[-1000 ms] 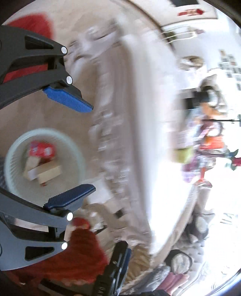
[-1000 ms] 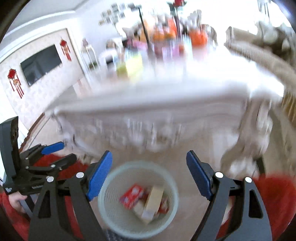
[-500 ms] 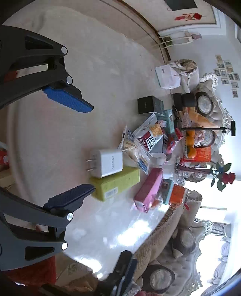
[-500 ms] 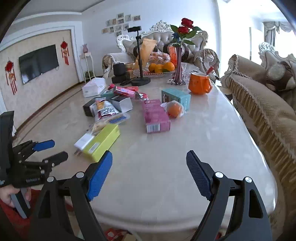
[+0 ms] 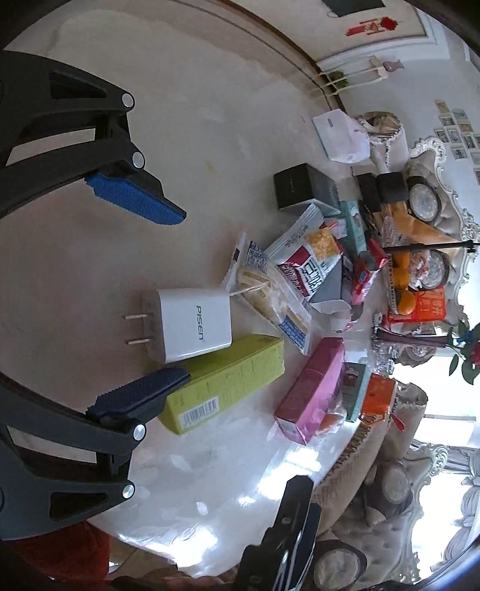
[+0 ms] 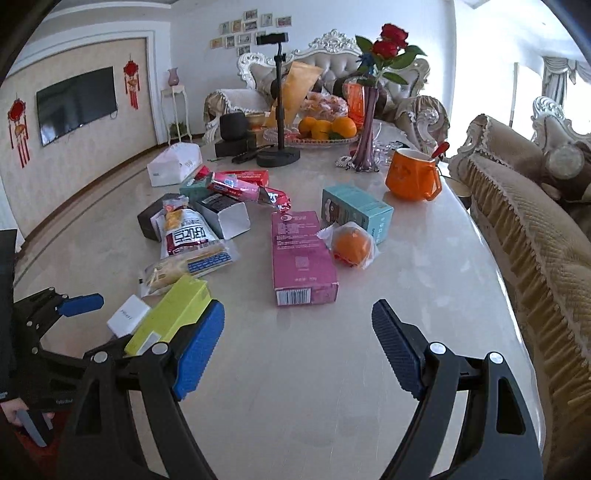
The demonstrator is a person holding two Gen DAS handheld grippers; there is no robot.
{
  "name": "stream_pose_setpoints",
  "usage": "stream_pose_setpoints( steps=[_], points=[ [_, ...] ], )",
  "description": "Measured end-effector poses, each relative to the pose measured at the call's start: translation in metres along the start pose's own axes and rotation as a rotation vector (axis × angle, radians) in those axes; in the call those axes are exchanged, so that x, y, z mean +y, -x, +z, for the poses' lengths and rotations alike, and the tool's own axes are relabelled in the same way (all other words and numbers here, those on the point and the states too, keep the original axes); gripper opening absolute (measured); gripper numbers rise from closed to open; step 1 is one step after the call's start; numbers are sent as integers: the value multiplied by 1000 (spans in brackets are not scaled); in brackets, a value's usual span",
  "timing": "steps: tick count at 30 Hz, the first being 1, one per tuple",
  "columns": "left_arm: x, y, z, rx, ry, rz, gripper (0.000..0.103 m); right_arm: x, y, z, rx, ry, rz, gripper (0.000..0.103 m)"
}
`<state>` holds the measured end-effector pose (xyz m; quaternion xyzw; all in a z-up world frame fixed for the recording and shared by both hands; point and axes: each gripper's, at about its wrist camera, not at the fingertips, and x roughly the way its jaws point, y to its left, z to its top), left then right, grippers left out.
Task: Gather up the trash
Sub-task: 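Raise both open tools back toward the table, then grasp the white PISEN charger with the left tool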
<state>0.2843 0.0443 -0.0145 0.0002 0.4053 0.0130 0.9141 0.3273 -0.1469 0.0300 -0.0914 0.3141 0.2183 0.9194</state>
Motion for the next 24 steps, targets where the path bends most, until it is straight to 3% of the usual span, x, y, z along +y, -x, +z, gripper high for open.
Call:
stream_pose_setpoints(
  steps=[7, 19, 21, 23, 24],
  points=[
    [-5, -15, 7, 48, 13, 64, 78, -2, -42, 17, 90, 58, 3, 78],
    [2, -19, 10, 55, 44, 64, 78, 1, -98, 25, 208, 64, 31, 77],
    [2, -19, 8, 41, 39, 59, 78, 2, -104, 25, 229, 59, 35, 74],
    [1, -18, 8, 32, 32, 53, 73, 1, -105, 28, 229, 41, 44, 60],
    [0, -16, 8, 25, 25, 47, 58, 0, -104, 30, 234, 36, 43, 54]
  ],
)
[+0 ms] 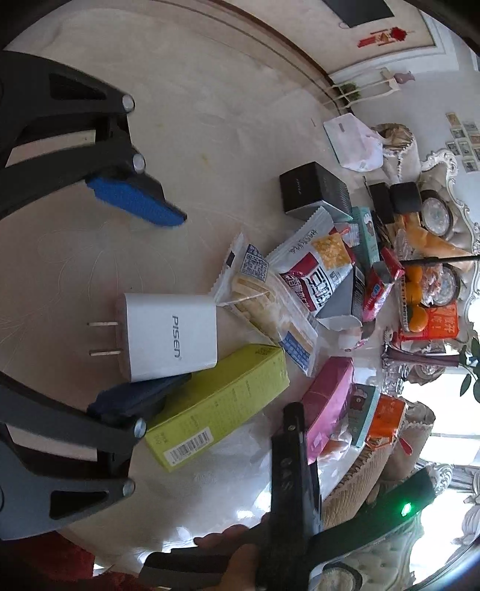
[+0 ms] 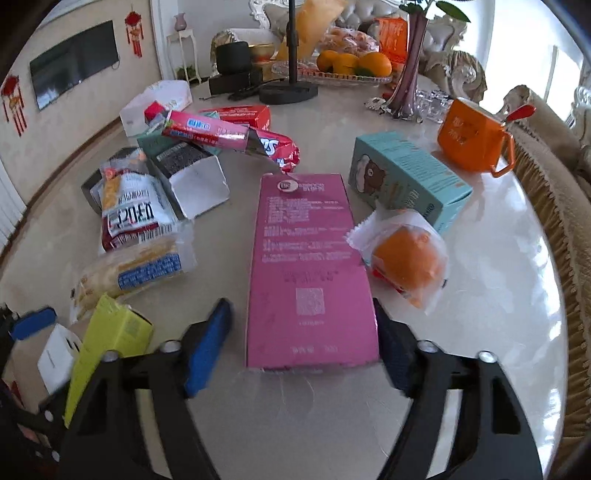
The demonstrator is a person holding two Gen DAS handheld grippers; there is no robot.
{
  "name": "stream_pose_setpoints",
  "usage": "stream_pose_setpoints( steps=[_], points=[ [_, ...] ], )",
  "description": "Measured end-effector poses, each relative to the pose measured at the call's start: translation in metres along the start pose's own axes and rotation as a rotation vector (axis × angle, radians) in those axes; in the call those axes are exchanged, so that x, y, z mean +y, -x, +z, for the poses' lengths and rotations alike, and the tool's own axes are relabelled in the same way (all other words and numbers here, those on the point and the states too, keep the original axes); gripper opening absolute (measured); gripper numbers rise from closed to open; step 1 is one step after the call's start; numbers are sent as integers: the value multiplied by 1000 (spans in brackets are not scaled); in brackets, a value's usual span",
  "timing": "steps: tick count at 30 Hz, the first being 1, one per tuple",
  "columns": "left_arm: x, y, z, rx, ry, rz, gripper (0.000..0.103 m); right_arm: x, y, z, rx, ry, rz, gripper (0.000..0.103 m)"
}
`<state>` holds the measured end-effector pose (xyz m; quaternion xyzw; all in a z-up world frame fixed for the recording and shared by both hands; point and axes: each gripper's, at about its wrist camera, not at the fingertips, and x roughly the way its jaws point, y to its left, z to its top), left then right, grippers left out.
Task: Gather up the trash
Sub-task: 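Grasp the white PISEN charger with the left tool, then carry the charger to the wastebasket and open the left tool while the right tool drops the pink box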
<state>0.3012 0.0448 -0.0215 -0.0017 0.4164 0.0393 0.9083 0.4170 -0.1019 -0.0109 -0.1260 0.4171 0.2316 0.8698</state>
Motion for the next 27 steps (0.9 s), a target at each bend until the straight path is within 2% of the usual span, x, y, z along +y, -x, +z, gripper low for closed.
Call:
stream_pose_setpoints(
  steps=[1, 2, 6, 10, 13, 17, 19, 22, 25, 27],
  points=[
    [-2, 2, 0, -8, -10, -4, 38, 0, 2, 1, 10, -10, 8, 54],
    [-3, 3, 1, -10, -26, 17, 38, 1, 5, -1, 12, -14, 30, 54],
    [3, 6, -3, -18, -9, -13, 38, 6, 13, -13, -4, -24, 67, 54],
    [14, 15, -9, -30, 32, -52, 38, -7, 34, -31, -37, -163, 209, 54],
    [25, 30, -15, -56, 73, -83, 38, -17, 59, -44, -97, -258, 303, 54],
    [32, 68, -24, -112, 88, -132, 38, -15, 112, -66, -203, -291, 403, 54],
    [30, 99, -35, -152, 58, -161, 38, -5, 149, -92, -264, -270, 435, 54],
    [23, 134, -59, -181, 15, -200, 38, 15, 187, -140, -303, -257, 470, 54],
    [9, 156, -104, -142, -23, -255, 38, 39, 201, -198, -250, -271, 503, 54],
    [-1, 156, -134, -87, -48, -275, 38, 57, 201, -237, -179, -280, 506, 54]
  ],
)
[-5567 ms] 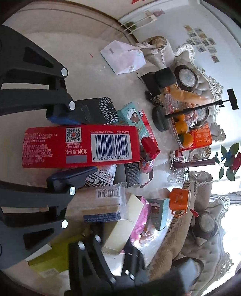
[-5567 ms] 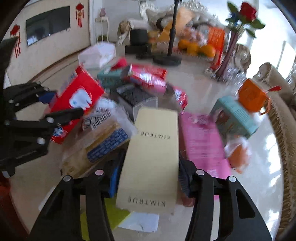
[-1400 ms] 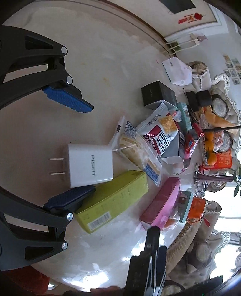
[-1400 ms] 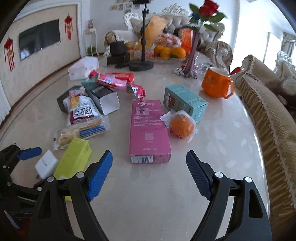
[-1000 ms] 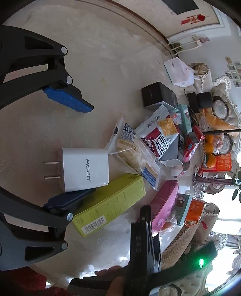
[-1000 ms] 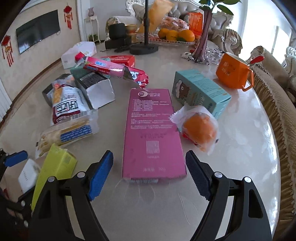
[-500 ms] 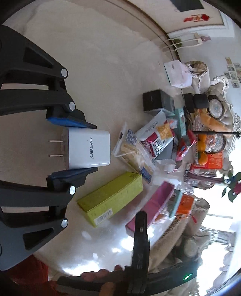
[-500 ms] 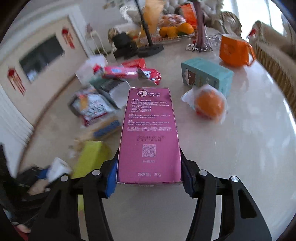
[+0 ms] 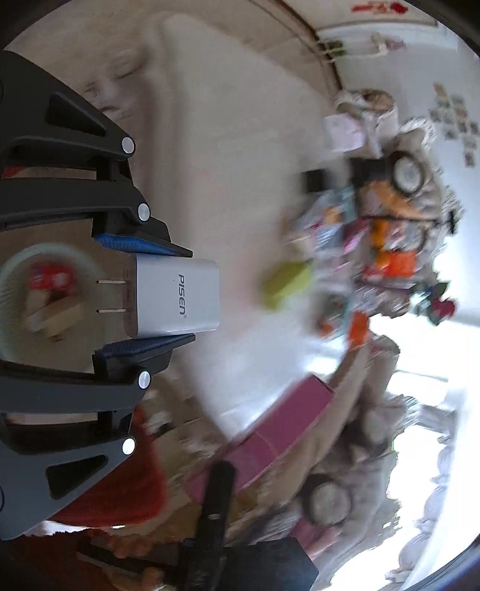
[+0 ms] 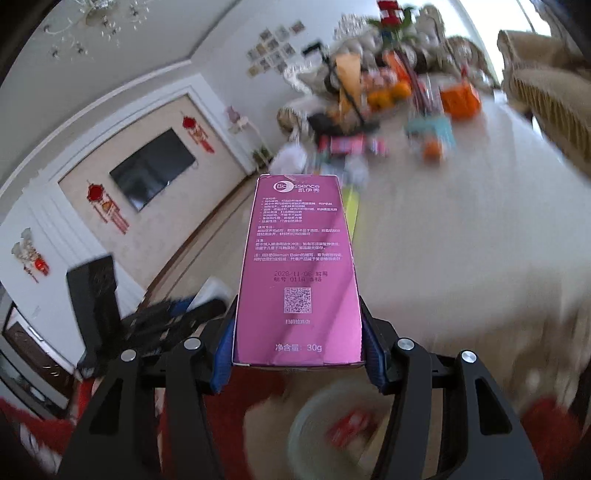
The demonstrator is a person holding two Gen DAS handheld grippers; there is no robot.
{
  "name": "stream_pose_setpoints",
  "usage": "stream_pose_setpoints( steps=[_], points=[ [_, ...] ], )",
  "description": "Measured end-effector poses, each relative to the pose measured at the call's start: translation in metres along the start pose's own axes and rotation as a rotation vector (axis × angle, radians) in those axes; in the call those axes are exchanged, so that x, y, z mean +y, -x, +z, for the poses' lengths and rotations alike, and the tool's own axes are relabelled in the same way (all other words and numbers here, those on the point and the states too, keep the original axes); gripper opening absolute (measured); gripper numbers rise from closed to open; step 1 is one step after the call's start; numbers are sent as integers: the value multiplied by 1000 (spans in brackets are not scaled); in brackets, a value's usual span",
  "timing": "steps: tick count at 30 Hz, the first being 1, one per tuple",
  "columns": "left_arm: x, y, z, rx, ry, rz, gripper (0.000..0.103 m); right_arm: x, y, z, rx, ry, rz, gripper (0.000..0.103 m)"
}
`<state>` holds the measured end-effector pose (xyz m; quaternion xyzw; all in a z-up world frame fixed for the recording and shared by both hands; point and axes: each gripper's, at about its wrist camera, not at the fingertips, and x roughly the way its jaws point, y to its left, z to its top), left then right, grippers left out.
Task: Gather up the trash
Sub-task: 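Carry the charger to the wastebasket and open the left tool while the right tool drops the pink box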
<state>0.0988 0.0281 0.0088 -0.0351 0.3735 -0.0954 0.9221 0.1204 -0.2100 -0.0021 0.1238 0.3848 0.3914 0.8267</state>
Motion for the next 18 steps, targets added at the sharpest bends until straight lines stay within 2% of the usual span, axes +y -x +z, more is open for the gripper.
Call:
stream_pose_setpoints(
  steps=[4, 7, 11, 14, 15, 16, 17, 18],
  points=[
    [-12, -28, -62, 164, 11, -39, 38, -4, -20, -67, 154, -84, -11, 54],
    [-13, -60, -100, 259, 36, -40, 38, -17, -46, -103, 257, -104, -95, 54],
    [-14, -95, -130, 332, 26, 3, 38, -45, -88, -123, 375, -141, -186, 54],
    [-11, -111, -139, 383, 39, -4, 41, -53, -109, -126, 403, -119, -235, 55],
    [-11, -116, -142, 407, 44, -8, 60, -52, -115, -128, 405, -110, -252, 58],
    [-11, -119, -143, 418, 50, 2, 83, -52, -122, -128, 415, -98, -272, 70],
    [-10, -120, -144, 412, 54, 46, 84, -52, -126, -128, 413, -88, -293, 77],
    [-8, -121, -147, 402, 50, 63, 85, -48, -124, -134, 409, -77, -305, 80]
  ],
)
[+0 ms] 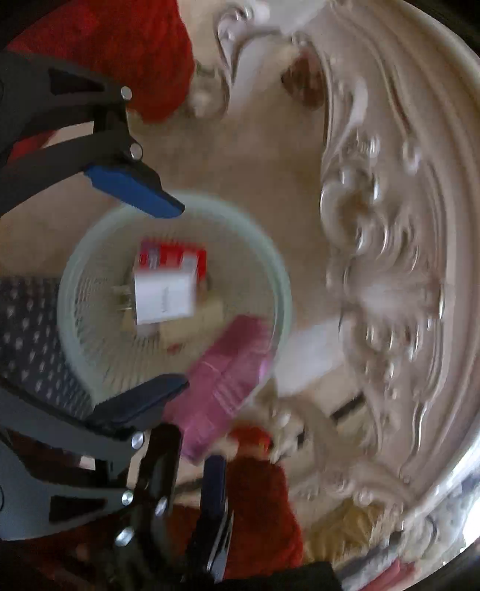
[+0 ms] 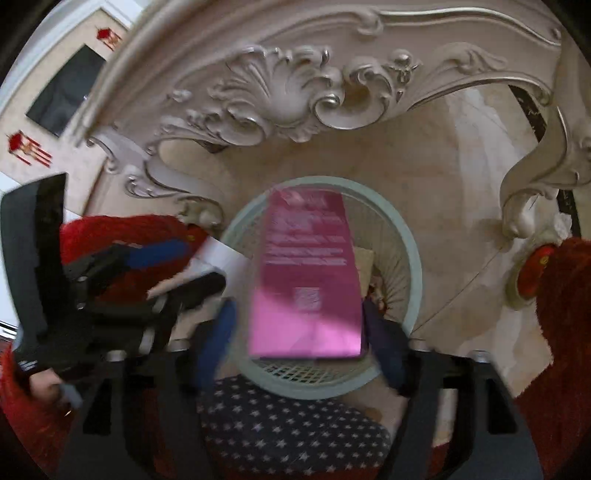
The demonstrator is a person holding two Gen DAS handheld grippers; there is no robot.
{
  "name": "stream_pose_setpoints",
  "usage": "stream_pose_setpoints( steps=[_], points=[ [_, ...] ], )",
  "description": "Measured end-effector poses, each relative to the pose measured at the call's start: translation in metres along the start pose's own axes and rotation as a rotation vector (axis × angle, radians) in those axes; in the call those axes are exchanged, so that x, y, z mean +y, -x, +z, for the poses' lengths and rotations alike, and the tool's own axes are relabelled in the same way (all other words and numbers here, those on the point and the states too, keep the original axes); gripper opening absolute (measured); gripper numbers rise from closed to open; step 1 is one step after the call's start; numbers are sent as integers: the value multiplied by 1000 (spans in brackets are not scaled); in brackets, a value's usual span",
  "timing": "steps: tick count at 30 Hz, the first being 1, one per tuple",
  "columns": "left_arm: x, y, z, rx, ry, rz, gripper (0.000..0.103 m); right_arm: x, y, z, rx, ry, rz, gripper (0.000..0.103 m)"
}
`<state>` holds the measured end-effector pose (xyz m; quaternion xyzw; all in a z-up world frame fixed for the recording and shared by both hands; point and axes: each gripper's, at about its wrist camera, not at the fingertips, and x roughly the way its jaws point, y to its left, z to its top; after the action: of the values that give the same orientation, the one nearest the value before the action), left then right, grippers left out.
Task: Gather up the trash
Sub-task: 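Carry the charger to the wastebasket and open the left tool while the right tool drops the pink box, then raise both open tools back toward the table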
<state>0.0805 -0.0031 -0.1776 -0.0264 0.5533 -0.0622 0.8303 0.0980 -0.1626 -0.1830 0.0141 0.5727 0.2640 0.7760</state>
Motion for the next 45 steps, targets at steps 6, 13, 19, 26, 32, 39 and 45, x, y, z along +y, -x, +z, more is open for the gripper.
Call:
stream_pose_setpoints(
  steps=[6, 13, 19, 26, 32, 39, 45],
  points=[
    [21, -1, -3, -47, 82, 3, 90, -13, -16, -7, 23, -48, -10, 82],
    [28, -10, -7, -35, 119, -43, 94, -30, -7, -12, 10, -106, -5, 82],
    [26, -11, -7, -35, 113, -38, 95, -17, 1, -15, -22, -44, -59, 82],
    [38, 64, -4, -265, 162, -32, 95, 50, 91, -16, -362, 279, -268, 82],
    [60, 164, 59, -470, 160, 57, 95, 76, 140, 48, -556, 323, -199, 82],
    [99, 169, 184, -482, 105, 243, 95, 78, 123, 157, -577, 255, -214, 82],
    [124, 125, 272, -437, 77, 259, 95, 70, 89, 219, -457, 196, -225, 82]
  ],
)
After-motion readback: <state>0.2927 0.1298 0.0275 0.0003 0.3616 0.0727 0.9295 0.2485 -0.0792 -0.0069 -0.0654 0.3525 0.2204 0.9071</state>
